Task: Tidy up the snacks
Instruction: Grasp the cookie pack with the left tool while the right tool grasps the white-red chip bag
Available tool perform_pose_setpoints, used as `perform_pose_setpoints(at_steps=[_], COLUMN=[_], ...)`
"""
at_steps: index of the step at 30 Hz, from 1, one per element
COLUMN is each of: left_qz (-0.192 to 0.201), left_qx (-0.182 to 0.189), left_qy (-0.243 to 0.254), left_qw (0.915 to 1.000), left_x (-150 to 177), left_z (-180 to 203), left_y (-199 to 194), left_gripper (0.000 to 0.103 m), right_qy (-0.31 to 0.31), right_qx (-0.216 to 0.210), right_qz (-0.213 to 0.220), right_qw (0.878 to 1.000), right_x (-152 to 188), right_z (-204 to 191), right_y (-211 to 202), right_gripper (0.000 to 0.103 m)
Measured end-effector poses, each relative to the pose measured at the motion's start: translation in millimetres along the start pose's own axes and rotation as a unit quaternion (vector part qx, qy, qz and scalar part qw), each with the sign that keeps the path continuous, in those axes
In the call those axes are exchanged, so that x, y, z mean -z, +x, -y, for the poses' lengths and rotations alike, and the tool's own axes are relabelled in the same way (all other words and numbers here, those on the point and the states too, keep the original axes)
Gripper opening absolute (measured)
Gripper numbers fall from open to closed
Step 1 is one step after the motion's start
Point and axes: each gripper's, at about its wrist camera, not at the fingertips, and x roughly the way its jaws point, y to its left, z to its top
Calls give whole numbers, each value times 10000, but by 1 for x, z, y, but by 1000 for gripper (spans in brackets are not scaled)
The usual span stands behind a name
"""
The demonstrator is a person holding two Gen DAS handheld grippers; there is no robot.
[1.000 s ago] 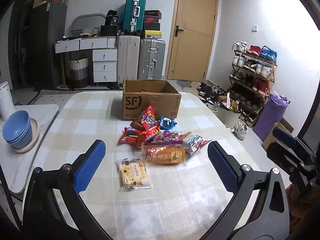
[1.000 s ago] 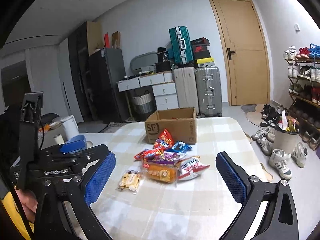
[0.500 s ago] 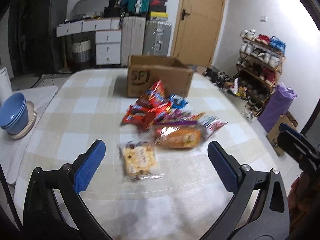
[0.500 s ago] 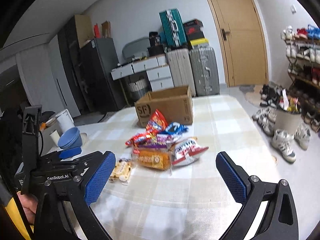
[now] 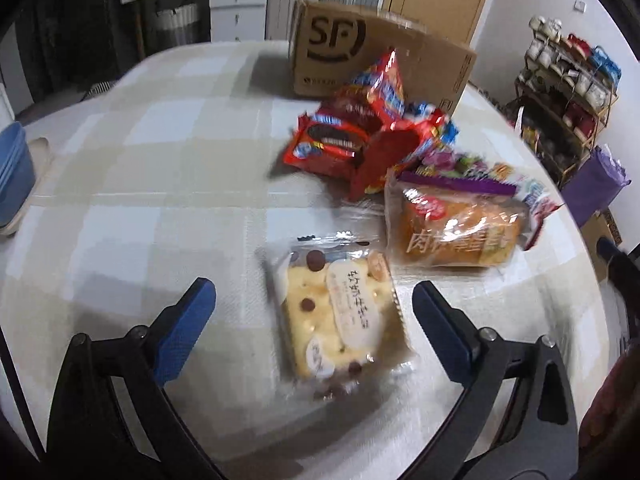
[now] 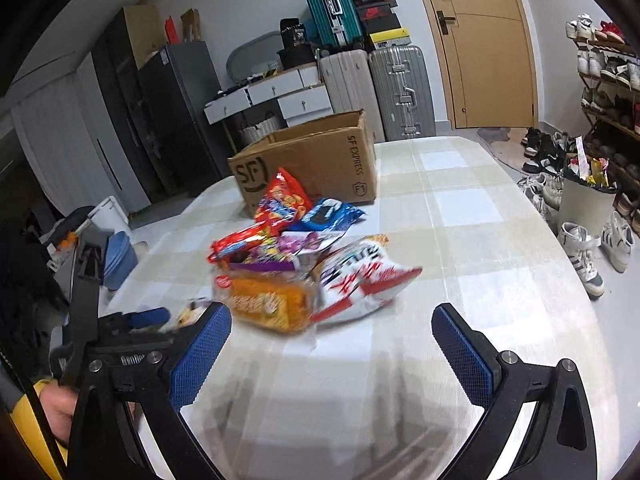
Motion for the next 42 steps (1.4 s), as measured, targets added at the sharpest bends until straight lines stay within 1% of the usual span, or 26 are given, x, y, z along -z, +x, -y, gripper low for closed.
perform_pose_setpoints(at_steps=[1, 2, 3, 4, 6, 7, 8, 9, 13, 16, 18, 20, 21, 22, 23, 27, 30, 33, 38, 42], left_qz=[44, 11, 20, 40, 53, 82, 113, 116, 118, 113, 99, 120, 107, 111, 132, 127, 206, 335, 517, 689], left_qx=[-231, -348, -428, -394, -353, -295, -278, -254, -26, 118, 192, 237, 260, 334, 370, 433, 451, 387, 427, 473], left_qy=[172, 263, 325, 340, 387, 442, 442, 433, 426, 421, 375, 165, 111, -49, -157, -202, -240, -337, -262, -134], left_qw=[9996, 9990, 9986, 9986, 9986, 9986, 9986, 9987, 9990, 9990, 9991, 9995, 9995, 9994, 9991, 9988, 9985, 9981, 9974, 9964], left_x=[-2, -3, -4, -5, -7, -8, -9, -9, -11, -9, -10, -12, -11, -12, -13, -11, -5, -3, 3, 8], left_z=[4, 7, 9, 10, 9, 8, 7, 5, -2, -4, -6, -12, -14, -20, -24, -29, -29, -32, -25, -15], left_y=[7, 11, 12, 13, 15, 16, 15, 14, 13, 9, 8, 7, 5, 4, 3, -2, -15, -29, -55, -80], left_gripper=[97, 94, 94, 90, 86, 76, 60, 58, 57, 57, 57, 57, 57, 57, 57, 57, 57, 57, 57, 57], right_qy=[9, 15, 25, 53, 152, 172, 176, 177, 312, 472, 403, 375, 356, 346, 353, 310, 282, 224, 382, 360], right_qx=[37, 48, 101, 162, 146, 147, 196, 217, 57, 63, 98, -26, -58, -38, -85, -85, -53, 2, -227, -435], right_qz=[-65, -91, -189, -277, -436, -516, -587, -642, -976, -1073, -1101, -1107, -1112, -1104, -1090, -1011, -925, -759, -359, -24], right_qw=[10000, 9999, 9998, 9995, 9988, 9984, 9979, 9975, 9947, 9931, 9931, 9931, 9931, 9933, 9934, 9944, 9953, 9969, 9984, 9984], right_x=[-5, -8, -13, -16, -22, -24, -27, -27, -28, -28, -29, -28, -27, -26, -26, -24, -22, -21, -16, -9], right_z=[3, 5, 9, 11, 18, 20, 23, 24, 31, 36, 33, 30, 28, 26, 26, 24, 21, 19, 19, 9], right_y=[11, 15, 27, 34, 50, 57, 65, 69, 93, 101, 103, 103, 102, 101, 100, 90, 76, 56, 7, -35], right_gripper=[102, 102, 102, 102, 102, 102, 102, 102, 102, 101, 89, 73, 71, 70, 65, 57, 56, 56, 55, 55])
